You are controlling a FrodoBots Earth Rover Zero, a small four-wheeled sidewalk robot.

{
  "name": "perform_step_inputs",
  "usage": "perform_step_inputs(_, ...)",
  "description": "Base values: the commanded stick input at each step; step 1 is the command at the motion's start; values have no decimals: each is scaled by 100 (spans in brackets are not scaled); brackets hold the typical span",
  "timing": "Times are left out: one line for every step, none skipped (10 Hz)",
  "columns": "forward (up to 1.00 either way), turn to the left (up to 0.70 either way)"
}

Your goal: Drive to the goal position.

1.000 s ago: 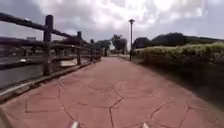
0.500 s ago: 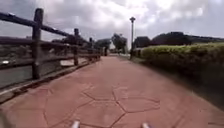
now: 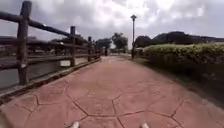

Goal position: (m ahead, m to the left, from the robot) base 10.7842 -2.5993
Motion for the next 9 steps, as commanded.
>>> perform_step_inputs(70,0)
perform_step_inputs(70,0)
perform_step_inputs(70,0)
perform_step_inputs(70,0)
perform_step_inputs(70,0)
perform_step_inputs(70,0)
perform_step_inputs(70,0)
perform_step_inputs(70,0)
perform_step_inputs(70,0)
